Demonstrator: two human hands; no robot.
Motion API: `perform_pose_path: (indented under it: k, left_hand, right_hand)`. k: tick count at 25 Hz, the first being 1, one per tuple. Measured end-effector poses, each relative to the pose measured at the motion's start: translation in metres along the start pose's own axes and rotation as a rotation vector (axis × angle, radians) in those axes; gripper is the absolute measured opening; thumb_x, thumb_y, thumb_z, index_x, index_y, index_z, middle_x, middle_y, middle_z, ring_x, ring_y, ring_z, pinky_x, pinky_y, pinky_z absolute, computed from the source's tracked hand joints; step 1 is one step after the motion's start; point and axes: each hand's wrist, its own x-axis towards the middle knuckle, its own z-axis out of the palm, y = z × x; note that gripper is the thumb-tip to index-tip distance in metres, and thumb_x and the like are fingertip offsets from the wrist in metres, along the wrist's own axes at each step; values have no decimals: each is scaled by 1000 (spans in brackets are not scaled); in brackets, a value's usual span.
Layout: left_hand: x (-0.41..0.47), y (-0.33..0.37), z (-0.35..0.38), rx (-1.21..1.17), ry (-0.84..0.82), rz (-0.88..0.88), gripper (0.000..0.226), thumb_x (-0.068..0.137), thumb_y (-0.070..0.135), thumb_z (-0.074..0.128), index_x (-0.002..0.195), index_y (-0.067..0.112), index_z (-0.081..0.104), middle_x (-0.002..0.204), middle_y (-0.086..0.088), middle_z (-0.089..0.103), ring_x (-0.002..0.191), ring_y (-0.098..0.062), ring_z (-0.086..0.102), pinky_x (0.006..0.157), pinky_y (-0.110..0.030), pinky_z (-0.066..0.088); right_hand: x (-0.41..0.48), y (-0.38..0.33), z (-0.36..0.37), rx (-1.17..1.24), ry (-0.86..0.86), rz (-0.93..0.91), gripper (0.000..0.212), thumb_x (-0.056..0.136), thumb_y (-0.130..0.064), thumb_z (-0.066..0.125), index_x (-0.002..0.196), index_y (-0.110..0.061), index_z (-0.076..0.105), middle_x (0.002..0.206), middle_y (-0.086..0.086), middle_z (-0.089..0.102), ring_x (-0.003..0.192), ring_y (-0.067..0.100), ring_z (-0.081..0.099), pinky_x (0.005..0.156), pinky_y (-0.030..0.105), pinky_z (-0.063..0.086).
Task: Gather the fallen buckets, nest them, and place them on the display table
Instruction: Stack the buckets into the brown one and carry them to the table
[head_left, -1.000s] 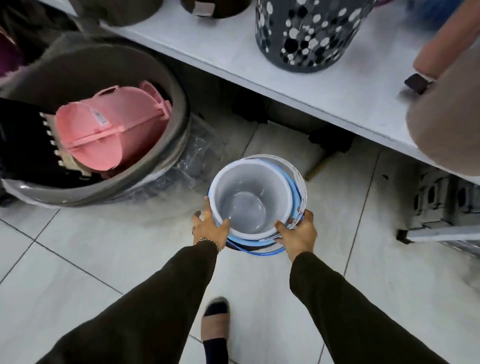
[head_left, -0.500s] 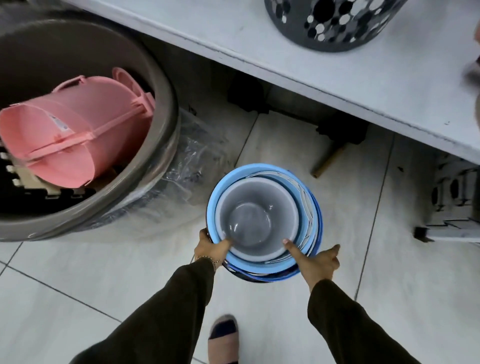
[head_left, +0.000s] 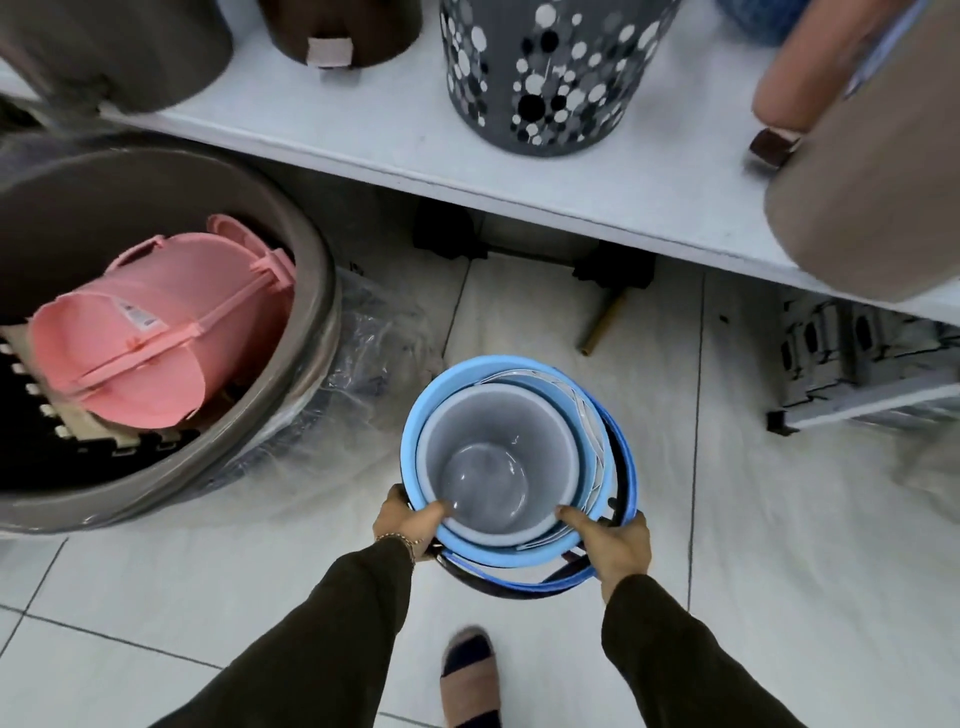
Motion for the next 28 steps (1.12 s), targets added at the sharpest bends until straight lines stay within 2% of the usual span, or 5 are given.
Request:
perform_pose_path:
  k: [8, 13, 17, 22, 28]
  left_hand:
    - [-188, 31, -68, 38, -13, 324, 45, 72, 17, 79, 112, 20, 58, 103, -11, 72, 92, -35, 70, 86, -52, 60]
    - [-334, 80, -122, -95, -71, 511, 49, 64, 22, 80, 109, 22, 59, 98, -7, 73, 96, -35, 69, 91, -53, 57]
    - [-436, 125, -161, -167, -104, 677, 51, 58, 27, 75, 108, 27, 62, 99, -3, 74, 96, -29, 70, 91, -53, 57]
    - [-500, 227, -184, -193, -103, 854, 49, 58, 27, 75, 106, 24, 65, 95, 3, 74, 96, -23, 70, 91, -46, 57]
    - [-501, 410, -185, -172, -60, 977, 55, 57, 30, 71, 108, 14, 63, 99, -5, 70, 101, -30, 67, 95, -43, 54]
  right_hand:
    - [-192, -59, -81, 71, 49, -279, 92, 61, -24, 95, 138, -12, 45, 122, 7, 67, 111, 28, 65, 101, 45, 53]
    - [-338, -136, -136, 115, 81, -544, 62, 64, -22, 93, 113, -26, 54, 101, -9, 71, 97, 14, 71, 92, 40, 57]
    - [-439, -199, -172, 162, 147, -706, 79, 57, -37, 93, 125, -26, 53, 112, -11, 71, 103, 10, 69, 99, 42, 55]
    - [-494, -305, -181, 196, 204, -885, 83, 54, -44, 92, 124, -22, 53, 117, -3, 71, 108, 19, 68, 100, 45, 54]
    - [-474, -479, -130, 230, 246, -992, 79, 59, -34, 93, 124, -11, 55, 113, 0, 68, 102, 18, 64, 91, 31, 48]
